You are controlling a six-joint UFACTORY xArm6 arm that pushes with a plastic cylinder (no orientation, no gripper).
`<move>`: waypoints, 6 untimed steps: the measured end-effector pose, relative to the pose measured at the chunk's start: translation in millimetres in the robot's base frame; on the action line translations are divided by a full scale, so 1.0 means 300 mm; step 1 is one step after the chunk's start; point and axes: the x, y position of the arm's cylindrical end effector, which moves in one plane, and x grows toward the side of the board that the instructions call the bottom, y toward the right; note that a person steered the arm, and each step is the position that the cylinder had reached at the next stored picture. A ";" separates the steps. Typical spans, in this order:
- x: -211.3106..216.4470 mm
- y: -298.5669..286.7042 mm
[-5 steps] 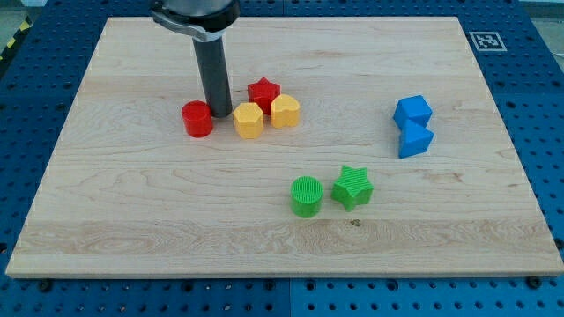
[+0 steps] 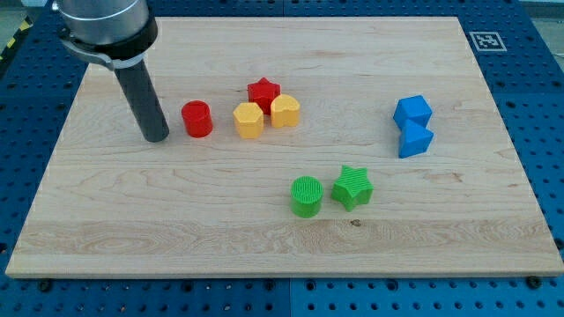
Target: Push the red circle to the left of the red star
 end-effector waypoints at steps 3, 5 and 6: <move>-0.152 0.141; 0.016 0.124; 0.011 0.213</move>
